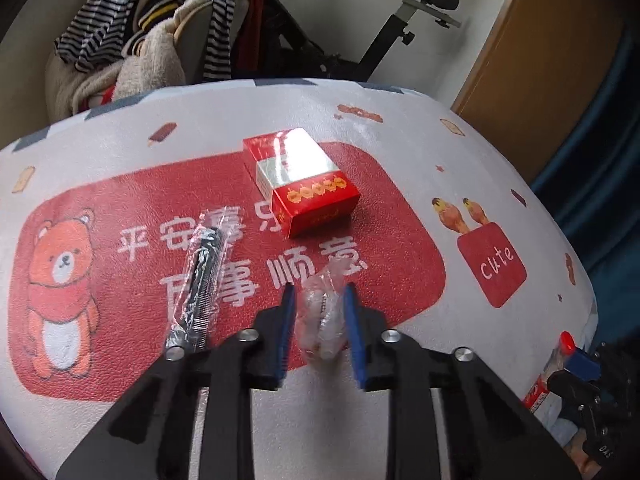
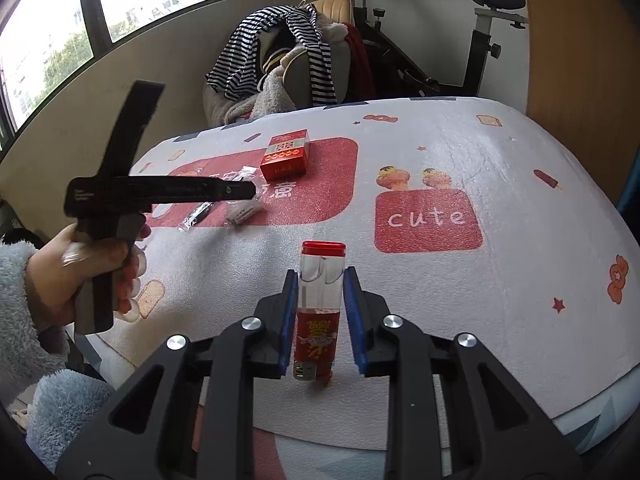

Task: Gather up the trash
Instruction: 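Carry the tube and wrapper over the bin and open the right gripper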

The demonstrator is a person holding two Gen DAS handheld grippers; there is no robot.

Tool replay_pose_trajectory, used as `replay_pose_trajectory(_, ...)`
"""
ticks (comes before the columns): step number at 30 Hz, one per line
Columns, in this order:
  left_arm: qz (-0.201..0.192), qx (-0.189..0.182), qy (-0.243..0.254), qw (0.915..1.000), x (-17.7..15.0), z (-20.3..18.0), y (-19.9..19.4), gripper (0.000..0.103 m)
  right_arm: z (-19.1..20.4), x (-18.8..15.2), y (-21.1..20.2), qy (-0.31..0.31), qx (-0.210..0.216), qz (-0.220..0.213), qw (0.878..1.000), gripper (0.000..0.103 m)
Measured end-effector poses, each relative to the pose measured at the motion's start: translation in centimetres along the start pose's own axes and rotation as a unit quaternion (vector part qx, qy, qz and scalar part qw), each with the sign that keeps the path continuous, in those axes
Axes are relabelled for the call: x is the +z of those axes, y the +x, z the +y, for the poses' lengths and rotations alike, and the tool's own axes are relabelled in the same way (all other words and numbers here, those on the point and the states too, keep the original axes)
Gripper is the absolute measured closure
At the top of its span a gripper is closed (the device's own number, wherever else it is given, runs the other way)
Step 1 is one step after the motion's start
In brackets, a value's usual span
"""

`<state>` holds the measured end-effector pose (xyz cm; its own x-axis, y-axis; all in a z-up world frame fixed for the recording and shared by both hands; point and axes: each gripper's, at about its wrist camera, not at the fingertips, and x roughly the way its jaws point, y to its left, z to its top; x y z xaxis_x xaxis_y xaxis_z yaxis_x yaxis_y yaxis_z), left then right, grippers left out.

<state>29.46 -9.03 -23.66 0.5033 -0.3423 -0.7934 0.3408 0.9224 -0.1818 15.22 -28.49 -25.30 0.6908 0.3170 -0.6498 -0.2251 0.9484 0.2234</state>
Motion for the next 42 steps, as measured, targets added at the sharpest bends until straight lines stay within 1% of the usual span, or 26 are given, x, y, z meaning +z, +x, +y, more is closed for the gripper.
replay_pose_trajectory(1, -0.002, 0.001, 0.004, 1.0, -0.1, -0.1, -0.3, 0.083, 0.0, 0.0, -0.2, -0.001, 0.001, -0.002, 1.0, 0.077)
replay_pose_trajectory(4, -0.008, -0.012, 0.018, 0.9997, -0.9, -0.3, -1.7, 0.084, 0.0, -0.2, -0.5, -0.002, -0.001, -0.006, 1.0, 0.077)
replay_pose_trajectory(10, -0.035, -0.017, 0.042, 0.9983, -3.1, -0.4, -6.2, 0.085, 0.5, -0.2, -1.0, -0.006, 0.006, -0.014, 1.0, 0.077)
replay_pose_trajectory(12, -0.044, -0.017, 0.045, 0.9979, -4.1, -0.4, -7.6, 0.085, 0.7, -0.2, -1.6, -0.008, 0.02, -0.023, 1.0, 0.077)
replay_pose_trajectory(15, -0.056, -0.025, 0.042, 0.9972, -5.6, -0.3, -9.9, 0.085, 1.2, -0.4, -2.2, -0.017, 0.023, -0.025, 0.999, 0.077)
replay_pose_trajectory(20, -0.076, -0.037, 0.035, 0.9958, -8.8, -0.7, -14.2, 0.085, 2.7, -0.8, -3.7, -0.043, 0.034, -0.025, 0.998, 0.078)
replay_pose_trajectory(28, -0.098, -0.044, 0.031, 0.9937, -15.1, -1.5, -20.3, 0.085, 5.6, -3.0, -6.4, -0.096, 0.058, -0.011, 0.994, 0.078)
replay_pose_trajectory(36, -0.106, -0.046, 0.033, 0.9927, -19.5, -2.2, -23.7, 0.085, 8.6, -5.6, -8.0, -0.125, 0.081, 0.011, 0.989, 0.078)
replay_pose_trajectory(42, -0.101, -0.053, 0.03, 0.993, -21.5, -2.4, -24.5, 0.085, 10.5, -7.6, -8.1, -0.146, 0.094, 0.036, 0.984, 0.078)
